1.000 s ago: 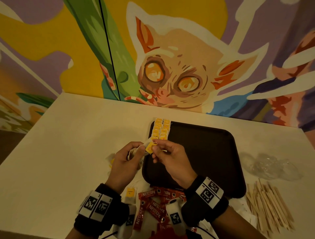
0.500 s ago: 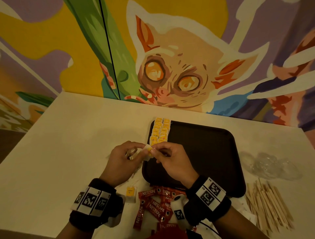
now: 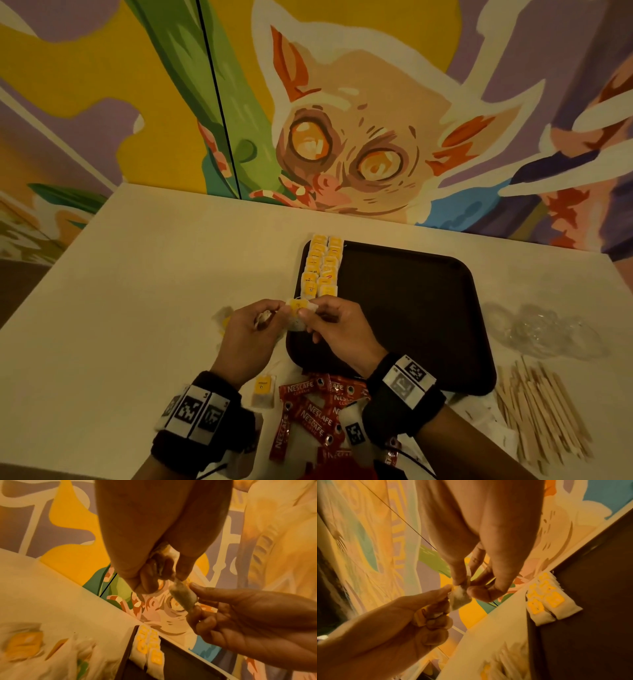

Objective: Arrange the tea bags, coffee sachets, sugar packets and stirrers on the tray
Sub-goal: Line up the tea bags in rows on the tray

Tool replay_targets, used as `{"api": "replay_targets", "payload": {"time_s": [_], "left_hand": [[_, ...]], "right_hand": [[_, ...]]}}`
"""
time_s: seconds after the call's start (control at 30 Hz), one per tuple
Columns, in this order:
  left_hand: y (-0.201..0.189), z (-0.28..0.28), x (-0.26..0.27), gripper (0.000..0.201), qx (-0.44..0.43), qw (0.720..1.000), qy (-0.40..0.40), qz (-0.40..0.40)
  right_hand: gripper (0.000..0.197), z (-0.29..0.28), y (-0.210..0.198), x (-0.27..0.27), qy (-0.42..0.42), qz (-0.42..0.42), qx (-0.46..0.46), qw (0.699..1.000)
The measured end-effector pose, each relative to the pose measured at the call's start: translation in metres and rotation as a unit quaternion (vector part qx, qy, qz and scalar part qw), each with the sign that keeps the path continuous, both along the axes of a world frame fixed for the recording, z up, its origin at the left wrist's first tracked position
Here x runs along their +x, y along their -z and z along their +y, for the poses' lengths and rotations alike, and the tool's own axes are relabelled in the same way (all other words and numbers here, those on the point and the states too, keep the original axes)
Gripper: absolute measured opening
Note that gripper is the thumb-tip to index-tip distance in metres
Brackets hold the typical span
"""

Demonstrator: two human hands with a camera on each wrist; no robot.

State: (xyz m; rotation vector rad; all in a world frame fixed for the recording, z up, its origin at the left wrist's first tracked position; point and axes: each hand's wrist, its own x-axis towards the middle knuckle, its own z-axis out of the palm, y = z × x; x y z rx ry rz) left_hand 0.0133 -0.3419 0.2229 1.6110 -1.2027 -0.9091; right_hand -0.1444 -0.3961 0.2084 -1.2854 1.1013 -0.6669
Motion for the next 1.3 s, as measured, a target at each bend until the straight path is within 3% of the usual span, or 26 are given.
{"api": "replay_targets", "payload": {"time_s": [0.17,0.33,0.53,0.7,0.9,1.13,1.23,1.3], "left_hand": [[0.016,0.001,0.009,0.013,0.04,0.998,-0.039,-0.018],[0.021,0.005,0.016,0.015,0.062,0.997,-0.045,-0.006],[0.025,0.005,0.023,0.015,0.078,0.996,-0.05,0.002],[0.026,0.002,0.027,0.015,0.087,0.995,-0.047,-0.003],[0.029,-0.001,0.027,0.011,0.101,0.993,-0.042,0.051],[0.019,-0.002,0.024,0.031,0.123,0.983,-0.019,0.138],[0.014,-0.001,0.025,0.038,0.11,0.983,0.005,0.148],[0.009,-0.002,0.024,0.042,0.101,0.984,0.017,0.144]], "right_hand": [[0.006,-0.022,0.033,0.001,-0.001,0.123,-0.023,0.992],[0.014,-0.054,0.065,0.006,-0.032,0.256,-0.056,0.965],[0.013,-0.077,0.08,0.018,-0.046,0.347,-0.042,0.936],[0.013,-0.083,0.085,0.027,-0.036,0.36,-0.022,0.932],[0.017,-0.083,0.085,0.031,-0.015,0.362,-0.011,0.932],[0.02,-0.08,0.082,0.027,-0.008,0.332,-0.067,0.941],[0.024,-0.076,0.074,0.023,-0.007,0.327,-0.118,0.938],[0.017,-0.07,0.061,0.021,0.005,0.293,-0.156,0.943]]}}
